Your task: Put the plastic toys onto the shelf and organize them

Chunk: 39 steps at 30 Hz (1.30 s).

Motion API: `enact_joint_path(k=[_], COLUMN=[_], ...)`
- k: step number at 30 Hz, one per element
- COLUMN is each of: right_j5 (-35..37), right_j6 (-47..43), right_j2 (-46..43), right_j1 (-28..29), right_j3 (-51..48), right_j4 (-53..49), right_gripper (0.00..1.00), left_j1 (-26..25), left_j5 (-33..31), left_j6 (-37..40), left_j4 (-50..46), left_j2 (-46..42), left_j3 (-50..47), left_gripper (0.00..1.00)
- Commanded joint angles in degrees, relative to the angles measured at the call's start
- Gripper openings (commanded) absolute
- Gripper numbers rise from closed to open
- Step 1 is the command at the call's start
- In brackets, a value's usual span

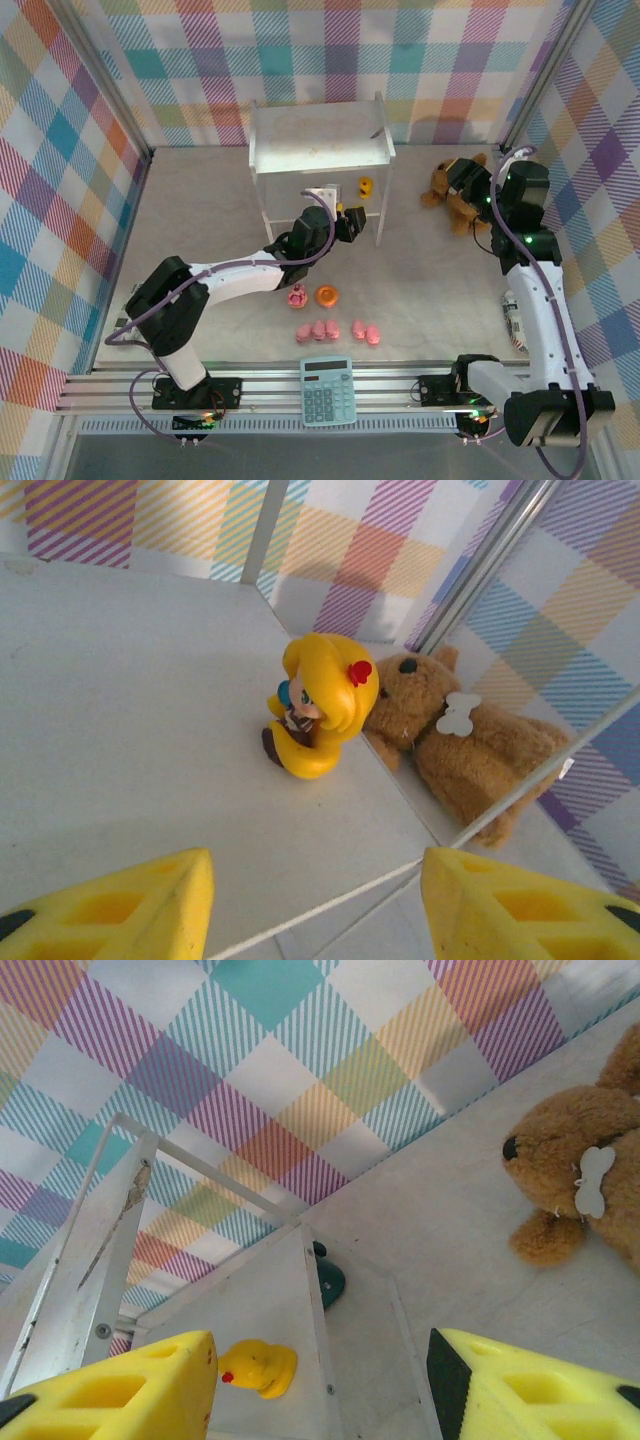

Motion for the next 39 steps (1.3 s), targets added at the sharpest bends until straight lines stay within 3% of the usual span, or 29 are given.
enact_joint_path(k=[1,11,22,25,39], right_j5=[-2.47,-4.20,-5.42,-5.72,-8.25], right_j6=[-0.59,-1.07,-1.24,-1.19,-1.51], right_j2=[1.24,3.25,5.04,5.30,7.69], right_j1=[-0.67,-2.72,-4.19,-4.66,-5.31], right_j3=[-0.22,-1.01,-0.28,-0.22,0.87], right_j4=[3.75,5.45,6.55,6.58,6.78], right_gripper=[0.59,0.59,0.59,0.59,0.59], left_j1=[0.35,1.79,3.14,3.38,3.62], left_j5=[-1.46,-2.72,-4.44,-4.09,-2.78], left_j6=[-0.93,-0.06,1.22,1.50,0.59], left_j4=[7.83,11.50,8.65,9.25,13.91], left_j2=[2.22,6.72,9.80,10.17,11.77], left_j3=[0.34,2.95,8.22,8.62,9.72], left_gripper=[0.57,0.60,0.61,0.65,0.65])
